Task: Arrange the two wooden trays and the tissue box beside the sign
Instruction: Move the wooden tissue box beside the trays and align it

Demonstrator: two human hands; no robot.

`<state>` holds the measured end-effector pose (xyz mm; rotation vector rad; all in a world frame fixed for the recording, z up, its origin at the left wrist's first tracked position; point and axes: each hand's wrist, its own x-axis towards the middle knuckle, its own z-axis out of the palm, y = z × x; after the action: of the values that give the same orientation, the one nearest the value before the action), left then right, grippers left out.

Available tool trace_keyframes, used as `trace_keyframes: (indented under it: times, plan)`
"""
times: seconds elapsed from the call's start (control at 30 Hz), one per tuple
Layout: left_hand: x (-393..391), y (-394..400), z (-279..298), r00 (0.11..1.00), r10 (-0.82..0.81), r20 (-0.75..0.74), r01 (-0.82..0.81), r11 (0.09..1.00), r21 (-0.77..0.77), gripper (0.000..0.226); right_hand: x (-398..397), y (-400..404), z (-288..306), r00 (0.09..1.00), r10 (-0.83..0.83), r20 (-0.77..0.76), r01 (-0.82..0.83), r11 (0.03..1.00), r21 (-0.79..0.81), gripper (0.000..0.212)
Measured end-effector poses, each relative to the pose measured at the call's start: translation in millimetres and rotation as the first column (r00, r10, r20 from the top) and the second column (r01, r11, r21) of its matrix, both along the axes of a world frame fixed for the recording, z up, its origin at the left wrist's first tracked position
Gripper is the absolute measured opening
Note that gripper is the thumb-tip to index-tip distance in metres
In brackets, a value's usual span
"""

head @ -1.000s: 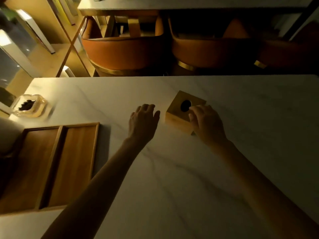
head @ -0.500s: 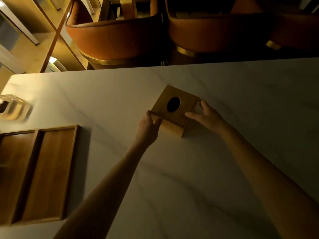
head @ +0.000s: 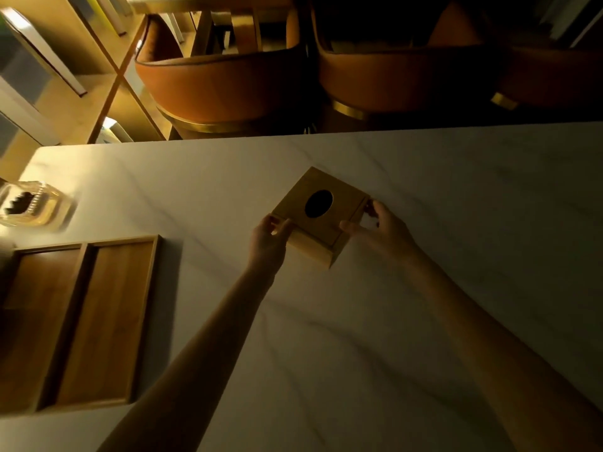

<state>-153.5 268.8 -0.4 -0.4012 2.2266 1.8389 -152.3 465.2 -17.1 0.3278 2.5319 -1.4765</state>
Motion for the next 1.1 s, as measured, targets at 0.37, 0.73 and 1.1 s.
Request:
trace_keyframes:
  times: [0.37, 0.73, 1.1]
  plan:
    - [51.8, -88.4, 84.7, 0.973, 0.179, -0.148, -0.178, 0.984, 0.019, 0.037, 40.2, -97.5, 78.0, 0.948, 0.043, -0.315, -0.058, 0.998, -0.039, 0.065]
    - [138.3, -244.4, 107.5, 0.929, 0.211, -0.303, -0.255, 0.96, -0.113, 0.02, 115.7, -255.5, 101.7, 0.903, 0.068, -0.423, -0.124, 0.987, -0.106, 0.061]
    - [254.5, -416.0, 89.1, 0.909, 0.343, -0.238, -0.389, 0.903, -0.181, 0.014, 206.3, -437.7, 90.1, 0.929, 0.181, -0.323, -0.249, 0.951, -0.184, 0.066]
